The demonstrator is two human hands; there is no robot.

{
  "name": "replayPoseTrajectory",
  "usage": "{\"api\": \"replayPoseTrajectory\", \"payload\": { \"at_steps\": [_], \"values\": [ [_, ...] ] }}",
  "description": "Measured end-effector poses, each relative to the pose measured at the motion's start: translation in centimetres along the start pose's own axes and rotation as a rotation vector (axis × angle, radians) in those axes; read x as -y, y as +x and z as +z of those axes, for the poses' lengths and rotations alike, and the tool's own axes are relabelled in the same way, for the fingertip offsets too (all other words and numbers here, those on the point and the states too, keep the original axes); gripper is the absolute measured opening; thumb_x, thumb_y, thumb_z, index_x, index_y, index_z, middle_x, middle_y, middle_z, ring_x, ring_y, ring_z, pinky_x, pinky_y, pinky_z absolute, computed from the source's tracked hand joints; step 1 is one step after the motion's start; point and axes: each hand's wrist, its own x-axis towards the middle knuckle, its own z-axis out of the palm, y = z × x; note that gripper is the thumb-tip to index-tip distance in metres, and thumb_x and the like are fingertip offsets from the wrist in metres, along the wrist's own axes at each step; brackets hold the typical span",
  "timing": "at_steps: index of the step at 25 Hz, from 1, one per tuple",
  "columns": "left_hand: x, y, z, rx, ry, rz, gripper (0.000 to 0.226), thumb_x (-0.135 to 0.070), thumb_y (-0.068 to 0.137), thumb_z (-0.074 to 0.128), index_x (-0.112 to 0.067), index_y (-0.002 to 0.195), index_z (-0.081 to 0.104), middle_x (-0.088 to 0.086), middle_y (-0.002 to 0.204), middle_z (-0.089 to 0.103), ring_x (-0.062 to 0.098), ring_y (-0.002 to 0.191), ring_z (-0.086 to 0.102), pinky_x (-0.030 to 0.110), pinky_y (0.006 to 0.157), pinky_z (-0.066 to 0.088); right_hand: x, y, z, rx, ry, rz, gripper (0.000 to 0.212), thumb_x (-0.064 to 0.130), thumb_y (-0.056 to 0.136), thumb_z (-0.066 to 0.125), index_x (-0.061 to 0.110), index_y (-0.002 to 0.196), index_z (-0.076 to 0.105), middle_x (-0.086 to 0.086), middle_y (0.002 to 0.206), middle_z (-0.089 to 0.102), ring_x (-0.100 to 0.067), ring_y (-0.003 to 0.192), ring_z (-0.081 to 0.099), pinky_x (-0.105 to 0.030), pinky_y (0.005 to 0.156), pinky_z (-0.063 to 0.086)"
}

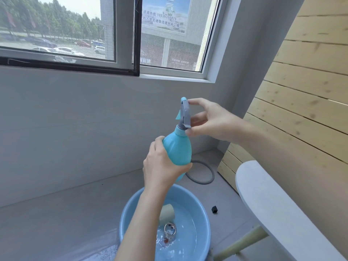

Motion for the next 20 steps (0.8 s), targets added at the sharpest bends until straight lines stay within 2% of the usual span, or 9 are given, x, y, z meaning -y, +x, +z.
{"api": "replayPoseTrajectory", "payload": {
  "at_steps": [2, 5, 6, 8, 10, 12, 14, 16, 20],
  "values": [
    [-0.1, 0.0, 0.0, -0.002, -0.013, -0.006, 0.086, -0.046, 0.056, 0.082, -0.025, 0.128, 0.040, -0.009, 0.116, 0.050, 0.018, 0.104, 0.052, 0.030, 0.077, 0.038, -0.5, 0.2, 1.0, -0.193, -0.055, -0.035, 0.075, 0.015, 0.073, 0.081, 0.018, 0.134, 0.037, 0.001, 0.094, 0.074, -0.013, 0.093, 0.068, -0.030, 0.088, 0.054],
    [-0.3, -0.1, 0.1, -0.017, -0.052, -0.034, 0.083, -0.045, 0.056, 0.083, -0.024, 0.125, 0.041, -0.010, 0.115, 0.050, 0.017, 0.103, 0.052, 0.028, 0.076, 0.034, -0.6, 0.5, 2.5, -0.378, -0.084, -0.064, 0.090, 0.031, 0.065, 0.086, 0.017, 0.134, 0.031, 0.002, 0.085, 0.069, -0.013, 0.090, 0.063, -0.018, 0.074, 0.048],
    [-0.4, 0.0, 0.0, -0.024, -0.062, -0.039, 0.082, -0.045, 0.057, 0.083, -0.024, 0.124, 0.041, -0.010, 0.114, 0.050, 0.018, 0.103, 0.052, 0.028, 0.076, 0.033, -0.6, 0.4, 2.6, -0.418, -0.147, -0.064, 0.096, 0.039, 0.062, 0.087, 0.017, 0.136, 0.030, 0.002, 0.085, 0.065, -0.015, 0.090, 0.061, -0.021, 0.074, 0.046],
    [-0.4, 0.1, -0.1, -0.034, -0.075, -0.046, 0.082, -0.045, 0.057, 0.083, -0.025, 0.125, 0.041, -0.010, 0.115, 0.051, 0.018, 0.102, 0.052, 0.027, 0.076, 0.033, -0.6, 0.6, 1.9, -0.450, -0.361, -0.020, 0.105, 0.058, 0.056, 0.083, 0.019, 0.137, 0.029, 0.001, 0.097, 0.059, -0.019, 0.098, 0.056, -0.030, 0.084, 0.046],
    [-0.3, 0.2, -0.3, -0.032, -0.074, -0.045, 0.082, -0.044, 0.056, 0.083, -0.025, 0.124, 0.041, -0.010, 0.115, 0.051, 0.018, 0.100, 0.052, 0.027, 0.076, 0.033, -0.8, 0.8, 1.0, -0.355, -0.360, 0.039, 0.110, 0.061, 0.056, 0.082, 0.024, 0.143, 0.026, -0.002, 0.122, 0.050, -0.017, 0.115, 0.049, -0.035, 0.097, 0.044],
    [-0.1, 0.3, -0.4, -0.024, -0.064, -0.038, 0.081, -0.045, 0.055, 0.083, -0.026, 0.122, 0.042, -0.010, 0.114, 0.052, 0.017, 0.098, 0.051, 0.027, 0.076, 0.034, -1.0, 0.8, 0.8, -0.254, -0.139, -0.011, 0.096, 0.043, 0.066, 0.084, 0.024, 0.144, 0.031, 0.000, 0.132, 0.050, -0.014, 0.118, 0.052, -0.034, 0.103, 0.044],
    [0.1, 0.3, -0.5, -0.029, -0.065, -0.046, 0.081, -0.046, 0.054, 0.084, -0.026, 0.121, 0.042, -0.011, 0.113, 0.051, 0.017, 0.098, 0.051, 0.027, 0.076, 0.034, -1.7, 0.9, 1.0, -0.293, -0.001, -0.121, 0.057, 0.022, 0.074, 0.081, 0.018, 0.124, 0.054, -0.004, 0.107, 0.069, -0.018, 0.096, 0.066, -0.039, 0.093, 0.052],
    [0.2, 0.4, -0.5, -0.041, -0.056, -0.059, 0.082, -0.046, 0.055, 0.084, -0.025, 0.122, 0.041, -0.010, 0.114, 0.051, 0.018, 0.100, 0.052, 0.028, 0.076, 0.033, -1.5, 0.4, 1.7, -0.368, -0.006, -0.184, 0.026, 0.014, 0.076, 0.076, 0.010, 0.097, 0.061, -0.005, 0.077, 0.073, -0.019, 0.073, 0.070, -0.039, 0.077, 0.057],
    [0.4, 0.5, -0.6, -0.056, -0.059, -0.089, 0.083, -0.048, 0.056, 0.083, -0.024, 0.123, 0.041, -0.009, 0.114, 0.052, 0.016, 0.098, 0.051, 0.028, 0.076, 0.033, 0.3, -1.2, 2.7, -0.191, -0.060, -0.211, 0.031, 0.038, 0.078, 0.075, 0.009, 0.085, 0.066, -0.001, 0.068, 0.073, -0.015, 0.065, 0.071, -0.032, 0.070, 0.058]
  ]
}}
